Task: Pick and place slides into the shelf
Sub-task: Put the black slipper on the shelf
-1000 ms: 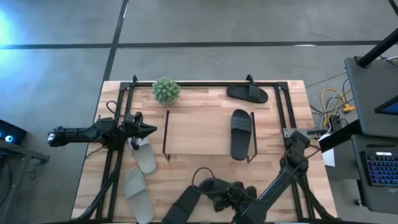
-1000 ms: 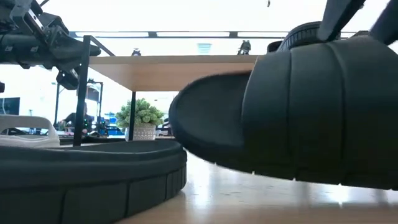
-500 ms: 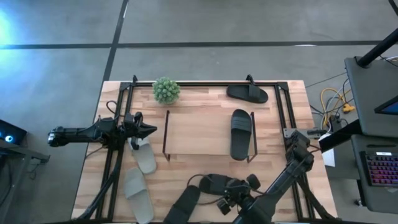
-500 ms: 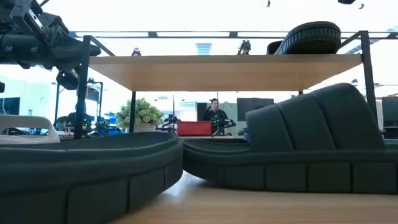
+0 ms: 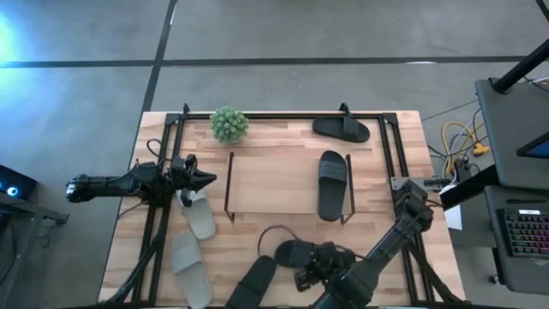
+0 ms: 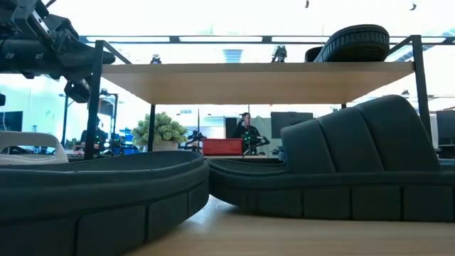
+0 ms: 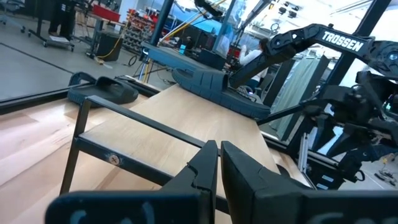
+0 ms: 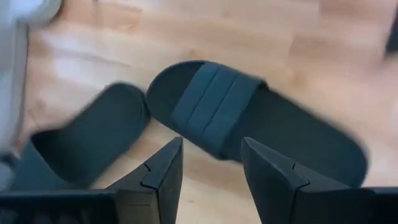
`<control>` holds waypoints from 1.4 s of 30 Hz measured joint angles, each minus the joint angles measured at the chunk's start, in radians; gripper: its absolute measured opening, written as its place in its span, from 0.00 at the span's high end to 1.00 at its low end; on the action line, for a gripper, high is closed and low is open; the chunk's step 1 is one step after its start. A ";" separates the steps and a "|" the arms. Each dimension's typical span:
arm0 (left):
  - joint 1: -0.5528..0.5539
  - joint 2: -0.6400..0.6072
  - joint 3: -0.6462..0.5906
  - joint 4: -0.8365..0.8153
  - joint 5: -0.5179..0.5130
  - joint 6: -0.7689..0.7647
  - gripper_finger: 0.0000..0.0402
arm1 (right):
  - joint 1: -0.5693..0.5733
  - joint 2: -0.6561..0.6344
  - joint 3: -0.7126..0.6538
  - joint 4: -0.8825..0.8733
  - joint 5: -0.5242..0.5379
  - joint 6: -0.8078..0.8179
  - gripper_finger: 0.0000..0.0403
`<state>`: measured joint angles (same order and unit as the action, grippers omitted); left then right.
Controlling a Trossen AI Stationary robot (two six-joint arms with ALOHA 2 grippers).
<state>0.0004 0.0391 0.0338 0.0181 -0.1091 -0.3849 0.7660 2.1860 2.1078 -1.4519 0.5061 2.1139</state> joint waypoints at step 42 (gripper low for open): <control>0.000 0.000 0.000 0.000 0.000 0.000 0.98 | -0.034 0.018 -0.039 0.278 0.039 -0.054 0.61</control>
<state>0.0002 0.0394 0.0338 0.0181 -0.1093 -0.3851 0.7316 2.2036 2.0691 -1.1741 0.5449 2.0595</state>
